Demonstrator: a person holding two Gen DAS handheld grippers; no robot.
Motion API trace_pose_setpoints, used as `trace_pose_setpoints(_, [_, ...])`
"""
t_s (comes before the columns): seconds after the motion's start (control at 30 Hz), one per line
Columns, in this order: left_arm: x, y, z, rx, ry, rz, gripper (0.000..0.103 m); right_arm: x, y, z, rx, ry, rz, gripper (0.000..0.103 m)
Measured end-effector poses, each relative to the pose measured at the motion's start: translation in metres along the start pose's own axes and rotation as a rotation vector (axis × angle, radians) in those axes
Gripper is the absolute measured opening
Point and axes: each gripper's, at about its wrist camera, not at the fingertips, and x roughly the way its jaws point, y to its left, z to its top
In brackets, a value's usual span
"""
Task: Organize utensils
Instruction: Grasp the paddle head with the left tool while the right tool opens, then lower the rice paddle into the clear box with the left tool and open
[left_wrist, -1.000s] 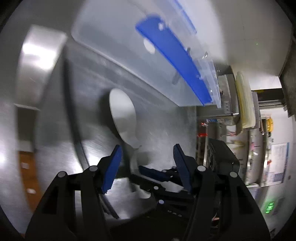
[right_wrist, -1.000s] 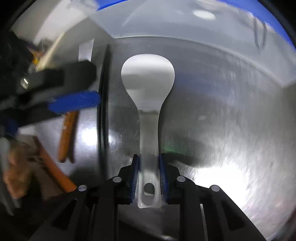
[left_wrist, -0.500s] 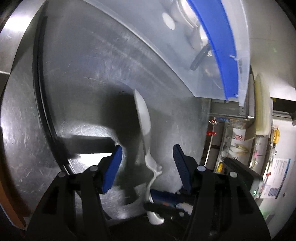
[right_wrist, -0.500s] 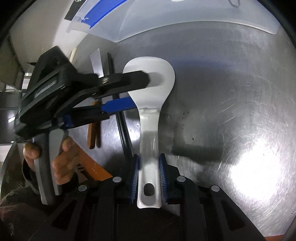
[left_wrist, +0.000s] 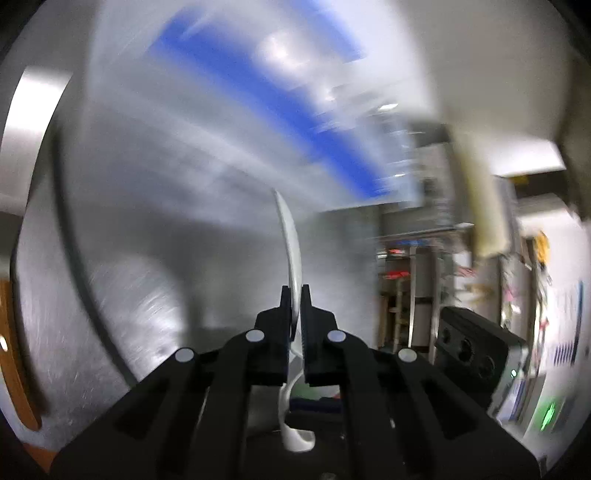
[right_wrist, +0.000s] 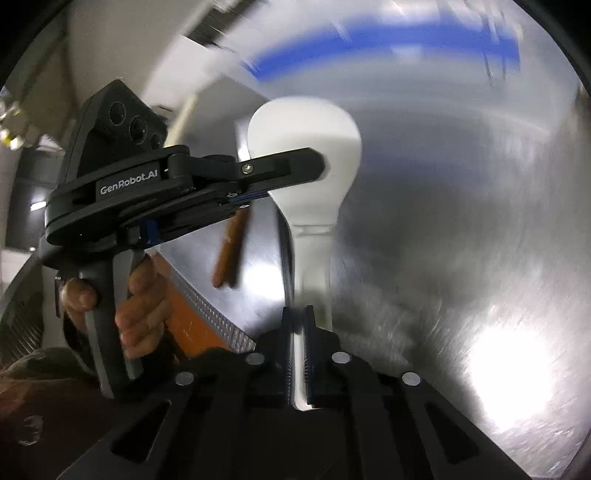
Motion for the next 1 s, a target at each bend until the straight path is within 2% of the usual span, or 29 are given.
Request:
trace_pose_setpoints(0.1, [-0.021, -0.048, 0.028, 0.135, -0.062, -0.066, 0.004, -0.038, 0.017, 0.016, -0.077, -0.098, -0.048, 0.007])
trace_pose_setpoints(0.2, [-0.038, -0.083, 0.063, 0.226, -0.1, -0.11, 0.004, -0.078, 0.029, 0.044, -0.139, -0.209, -0.147, 0.009])
trace_pose_setpoints(0.23, [-0.045, -0.097, 0.081, 0.262, -0.117, -0.13, 0.004, -0.094, 0.034, 0.057, -0.156, -0.253, -0.191, 0.018])
trace_pose_setpoints(0.27, [-0.049, -0.108, 0.096, 0.294, -0.124, -0.139, 0.004, -0.108, 0.039, 0.07, -0.186, -0.298, -0.229, 0.035])
trace_pose_setpoints(0.3, [-0.051, -0.117, 0.11, 0.319, -0.129, -0.145, 0.004, -0.12, 0.042, 0.083, -0.217, -0.341, -0.264, 0.044])
trace_pose_setpoints(0.33, [-0.052, -0.127, 0.129, 0.34, -0.133, -0.144, 0.004, -0.125, 0.044, 0.095, -0.233, -0.362, -0.287, 0.05])
trace_pose_setpoints(0.37, [-0.05, -0.134, 0.145, 0.359, -0.124, -0.145, 0.004, -0.129, 0.046, 0.107, -0.241, -0.373, -0.305, 0.05])
trace_pose_setpoints(0.43, [-0.044, -0.136, 0.171, 0.362, -0.09, -0.146, 0.004, -0.133, 0.044, 0.132, -0.245, -0.374, -0.307, 0.05])
trace_pose_setpoints(0.5, [-0.03, -0.137, 0.197, 0.364, -0.042, -0.144, 0.004, -0.128, 0.037, 0.153, -0.243, -0.366, -0.352, 0.047])
trace_pose_setpoints(0.53, [-0.026, -0.132, 0.207, 0.362, -0.026, -0.142, 0.004, -0.122, 0.031, 0.169, -0.241, -0.351, -0.392, 0.041])
trace_pose_setpoints(0.6, [-0.011, -0.126, 0.224, 0.362, -0.001, -0.114, 0.004, -0.107, 0.018, 0.194, -0.226, -0.304, -0.419, 0.036])
trace_pose_setpoints(0.73, [0.039, -0.088, 0.262, 0.323, 0.136, -0.05, 0.004, -0.07, -0.012, 0.224, -0.187, -0.183, -0.42, 0.035])
trace_pose_setpoints(0.8, [0.066, -0.068, 0.273, 0.29, 0.22, -0.012, 0.004, -0.056, -0.031, 0.236, -0.158, -0.14, -0.432, 0.035])
trace_pose_setpoints(0.87, [0.096, -0.048, 0.28, 0.27, 0.298, 0.062, 0.004, -0.044, -0.037, 0.236, -0.135, -0.105, -0.432, 0.035])
trace_pose_setpoints(1.0, [0.133, -0.021, 0.284, 0.226, 0.375, 0.182, 0.005, -0.028, -0.057, 0.244, -0.104, -0.055, -0.464, 0.035])
